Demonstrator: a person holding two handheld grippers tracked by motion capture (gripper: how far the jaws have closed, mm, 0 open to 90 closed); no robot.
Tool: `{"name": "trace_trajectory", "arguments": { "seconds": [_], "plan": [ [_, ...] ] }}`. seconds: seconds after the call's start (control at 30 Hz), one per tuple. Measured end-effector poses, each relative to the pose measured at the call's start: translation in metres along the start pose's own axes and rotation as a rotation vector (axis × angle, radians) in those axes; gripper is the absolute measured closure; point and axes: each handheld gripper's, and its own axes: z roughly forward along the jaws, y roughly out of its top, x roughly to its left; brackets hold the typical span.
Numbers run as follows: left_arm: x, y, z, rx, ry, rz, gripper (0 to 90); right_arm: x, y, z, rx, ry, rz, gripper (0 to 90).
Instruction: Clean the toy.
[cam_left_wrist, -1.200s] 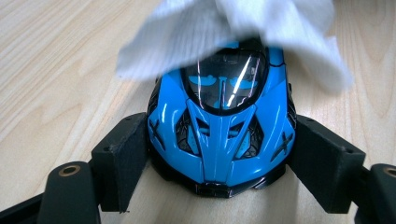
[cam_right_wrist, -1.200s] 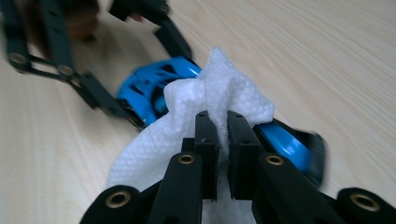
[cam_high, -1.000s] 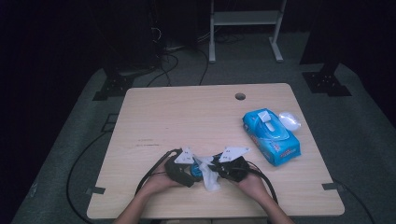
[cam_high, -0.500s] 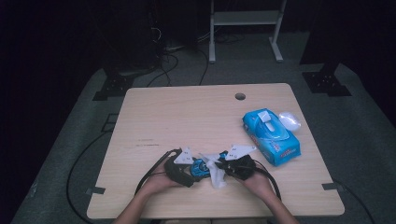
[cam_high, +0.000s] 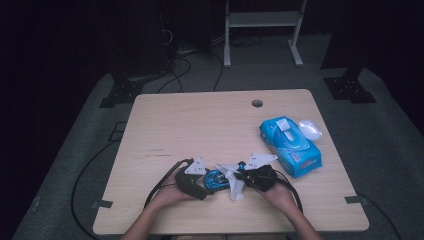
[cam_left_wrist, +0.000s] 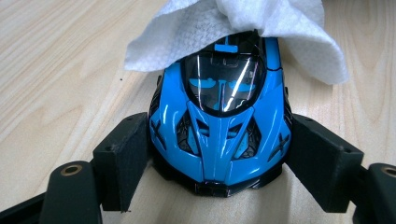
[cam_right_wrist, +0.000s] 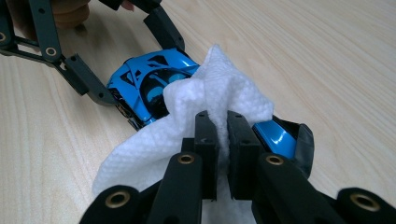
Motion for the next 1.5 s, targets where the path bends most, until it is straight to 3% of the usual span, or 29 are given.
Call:
{"name": "trace_trajectory", "arguments": {
  "seconds": [0.7,0.77,1.07,1.13,1.27,1.37,1.5],
  "plan": [
    [0.000,0.000,0.002,0.004,0.002,0.000,23.4,-0.005,-0.004,0.001,-0.027,0.038,0.065,83.5],
    [0.000,0.000,0.002,0.005,0.002,0.006,23.6,-0.003,-0.002,0.002,-0.024,0.023,0.049,83.6],
    [0.000,0.000,0.003,0.008,0.004,0.006,23.7,0.007,0.005,0.008,-0.054,0.038,0.022,83.5],
    [-0.001,0.001,0.004,0.009,0.009,0.006,23.8,0.009,0.006,0.010,-0.072,0.068,0.021,83.5],
    [-0.001,0.001,0.004,0.012,0.009,0.007,23.9,0.021,0.012,0.018,-0.063,0.062,-0.028,83.4],
    [-0.002,0.001,0.003,0.013,0.014,0.014,23.8,0.019,0.013,0.017,-0.054,0.069,-0.026,83.5],
    [-0.002,0.001,0.003,0.014,0.017,0.017,23.8,0.010,0.007,0.009,-0.044,0.040,0.002,83.4]
  ]
}}
